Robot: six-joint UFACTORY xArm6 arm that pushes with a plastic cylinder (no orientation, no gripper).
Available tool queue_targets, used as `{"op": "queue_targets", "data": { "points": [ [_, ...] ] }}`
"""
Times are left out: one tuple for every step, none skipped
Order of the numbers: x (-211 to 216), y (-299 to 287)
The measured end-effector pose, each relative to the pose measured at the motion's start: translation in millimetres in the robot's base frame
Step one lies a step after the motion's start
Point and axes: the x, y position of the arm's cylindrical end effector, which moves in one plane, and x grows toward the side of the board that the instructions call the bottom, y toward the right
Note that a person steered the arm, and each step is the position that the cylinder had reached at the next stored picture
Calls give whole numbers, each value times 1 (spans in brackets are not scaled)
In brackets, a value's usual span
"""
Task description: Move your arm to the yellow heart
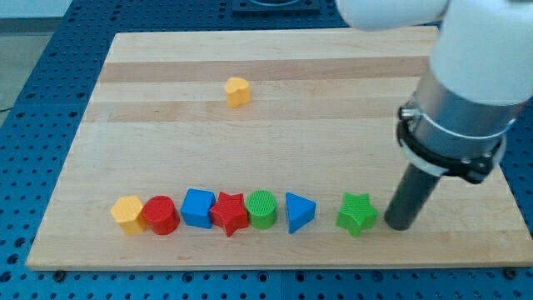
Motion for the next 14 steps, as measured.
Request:
{"op": "queue_targets", "data": {
  "points": [
    [0, -25],
    [0, -44],
    [-1, -51],
    [-5, -54],
    [-1, -18],
    [-4, 15],
    [-42, 28],
    [-91, 31],
    [-148, 28],
    [-208, 5],
    [-260, -35],
    [-287, -101],
    [-287, -180],
    [-263, -244]
  ]
}}
